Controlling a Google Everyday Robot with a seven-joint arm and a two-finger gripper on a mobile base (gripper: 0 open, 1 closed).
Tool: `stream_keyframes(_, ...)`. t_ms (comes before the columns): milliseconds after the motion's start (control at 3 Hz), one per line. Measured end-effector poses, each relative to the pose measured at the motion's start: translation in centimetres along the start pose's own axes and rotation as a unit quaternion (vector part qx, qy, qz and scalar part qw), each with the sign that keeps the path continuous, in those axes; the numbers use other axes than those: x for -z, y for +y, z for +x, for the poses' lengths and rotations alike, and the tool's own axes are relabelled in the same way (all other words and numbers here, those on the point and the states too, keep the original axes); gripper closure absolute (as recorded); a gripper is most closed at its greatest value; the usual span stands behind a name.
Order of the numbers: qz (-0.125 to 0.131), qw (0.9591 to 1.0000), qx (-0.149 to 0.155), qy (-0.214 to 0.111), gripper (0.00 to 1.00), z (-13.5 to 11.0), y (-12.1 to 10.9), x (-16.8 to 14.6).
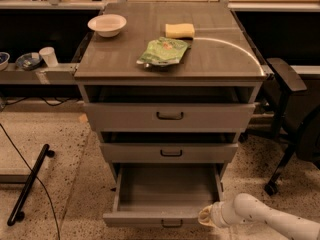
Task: Close bottom drawer
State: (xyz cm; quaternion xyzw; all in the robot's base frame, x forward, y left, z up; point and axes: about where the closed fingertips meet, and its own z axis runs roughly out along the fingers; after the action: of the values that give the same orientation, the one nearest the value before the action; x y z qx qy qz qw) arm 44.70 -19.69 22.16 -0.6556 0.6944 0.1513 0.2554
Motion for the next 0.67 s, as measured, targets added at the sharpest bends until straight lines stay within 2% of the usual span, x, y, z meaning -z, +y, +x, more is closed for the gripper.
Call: stream_keyframes(667,-0.018,0.9997,0.014,0.001,1.0,-0.07,1.51,-1.2)
